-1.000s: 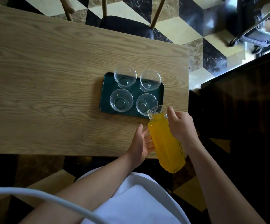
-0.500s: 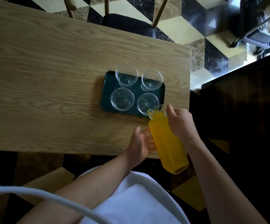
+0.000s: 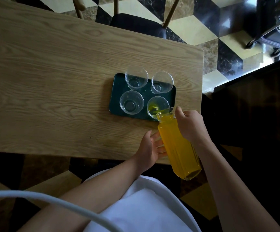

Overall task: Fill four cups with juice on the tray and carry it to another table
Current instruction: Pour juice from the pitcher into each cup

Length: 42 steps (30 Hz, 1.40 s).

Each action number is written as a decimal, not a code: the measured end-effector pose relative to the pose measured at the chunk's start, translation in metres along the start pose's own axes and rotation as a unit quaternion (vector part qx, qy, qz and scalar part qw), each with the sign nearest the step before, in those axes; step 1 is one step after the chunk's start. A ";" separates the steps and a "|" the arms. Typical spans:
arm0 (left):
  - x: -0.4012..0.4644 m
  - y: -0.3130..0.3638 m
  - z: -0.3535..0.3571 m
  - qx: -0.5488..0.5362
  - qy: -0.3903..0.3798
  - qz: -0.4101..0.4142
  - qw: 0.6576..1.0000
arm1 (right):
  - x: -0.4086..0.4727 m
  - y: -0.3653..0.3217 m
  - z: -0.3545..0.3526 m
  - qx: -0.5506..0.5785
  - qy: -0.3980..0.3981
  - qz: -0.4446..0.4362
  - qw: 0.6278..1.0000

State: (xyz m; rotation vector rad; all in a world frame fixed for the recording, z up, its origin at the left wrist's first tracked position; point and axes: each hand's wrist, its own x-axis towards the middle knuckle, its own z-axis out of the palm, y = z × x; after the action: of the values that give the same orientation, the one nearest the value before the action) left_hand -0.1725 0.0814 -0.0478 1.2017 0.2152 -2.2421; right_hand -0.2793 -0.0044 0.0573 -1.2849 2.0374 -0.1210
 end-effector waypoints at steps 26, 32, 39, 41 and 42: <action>0.001 0.000 0.004 -0.017 -0.011 -0.009 1.000 | 0.005 -0.006 -0.006 -0.024 -0.008 0.001 1.000; -0.002 0.002 0.006 -0.032 -0.013 -0.010 0.999 | 0.008 -0.014 -0.006 -0.048 -0.010 0.010 0.999; -0.003 0.004 0.004 -0.027 -0.011 -0.007 1.000 | 0.009 -0.015 -0.003 -0.059 -0.008 0.007 0.998; -0.002 0.002 0.004 -0.029 -0.012 -0.008 0.999 | 0.009 -0.012 -0.002 -0.064 -0.009 0.007 0.998; -0.002 0.001 0.004 -0.030 -0.013 -0.008 0.999 | 0.009 -0.011 -0.002 -0.063 -0.009 0.010 0.998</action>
State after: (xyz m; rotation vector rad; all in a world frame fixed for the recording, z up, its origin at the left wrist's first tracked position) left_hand -0.1737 0.0794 -0.0436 1.1433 0.2821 -2.2472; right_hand -0.2741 -0.0181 0.0588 -1.3373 2.0697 0.0270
